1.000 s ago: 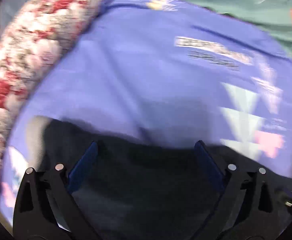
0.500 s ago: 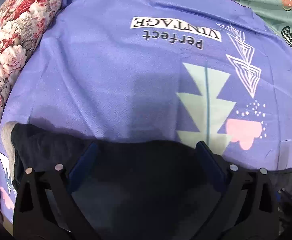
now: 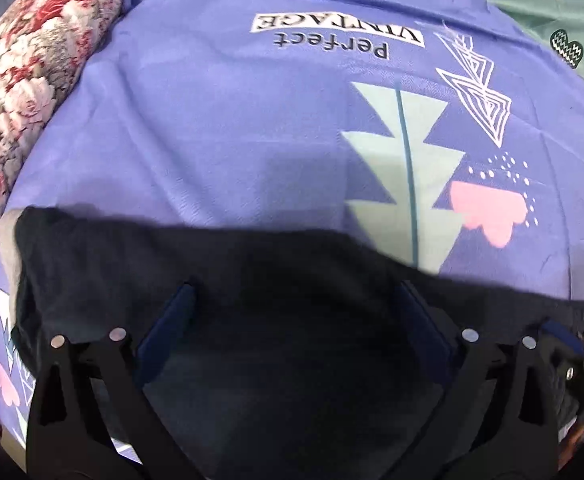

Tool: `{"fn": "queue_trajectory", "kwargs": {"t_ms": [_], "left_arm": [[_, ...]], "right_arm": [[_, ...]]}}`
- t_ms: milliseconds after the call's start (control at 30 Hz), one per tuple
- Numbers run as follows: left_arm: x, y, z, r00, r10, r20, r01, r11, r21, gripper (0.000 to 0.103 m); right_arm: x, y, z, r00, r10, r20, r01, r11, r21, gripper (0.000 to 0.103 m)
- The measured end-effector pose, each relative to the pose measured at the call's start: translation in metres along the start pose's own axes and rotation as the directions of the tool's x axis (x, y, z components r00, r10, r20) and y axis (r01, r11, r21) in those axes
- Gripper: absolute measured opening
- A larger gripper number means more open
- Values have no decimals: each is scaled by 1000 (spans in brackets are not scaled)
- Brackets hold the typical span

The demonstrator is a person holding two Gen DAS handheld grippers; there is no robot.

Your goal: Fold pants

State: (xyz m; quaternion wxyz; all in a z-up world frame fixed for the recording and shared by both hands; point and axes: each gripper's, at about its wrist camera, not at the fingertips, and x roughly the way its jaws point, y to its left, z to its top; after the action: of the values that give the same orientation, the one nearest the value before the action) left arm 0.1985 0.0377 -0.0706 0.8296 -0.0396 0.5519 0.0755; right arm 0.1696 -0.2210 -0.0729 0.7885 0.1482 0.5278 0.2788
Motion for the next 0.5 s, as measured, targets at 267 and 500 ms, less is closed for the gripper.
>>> {"fn": "queue_trajectory", "kwargs": {"t_ms": [267,500], "left_arm": [[-45,75,-30,986,82,143,-75,996,-55,100],[-21,132,-35,983,156,96,-145,983,-109,100]], "right_arm": [[-18,24,8,995,-20,94,27,997,-69,29],[26,76,41,998,-57,-13,53,974,-220,27]]}}
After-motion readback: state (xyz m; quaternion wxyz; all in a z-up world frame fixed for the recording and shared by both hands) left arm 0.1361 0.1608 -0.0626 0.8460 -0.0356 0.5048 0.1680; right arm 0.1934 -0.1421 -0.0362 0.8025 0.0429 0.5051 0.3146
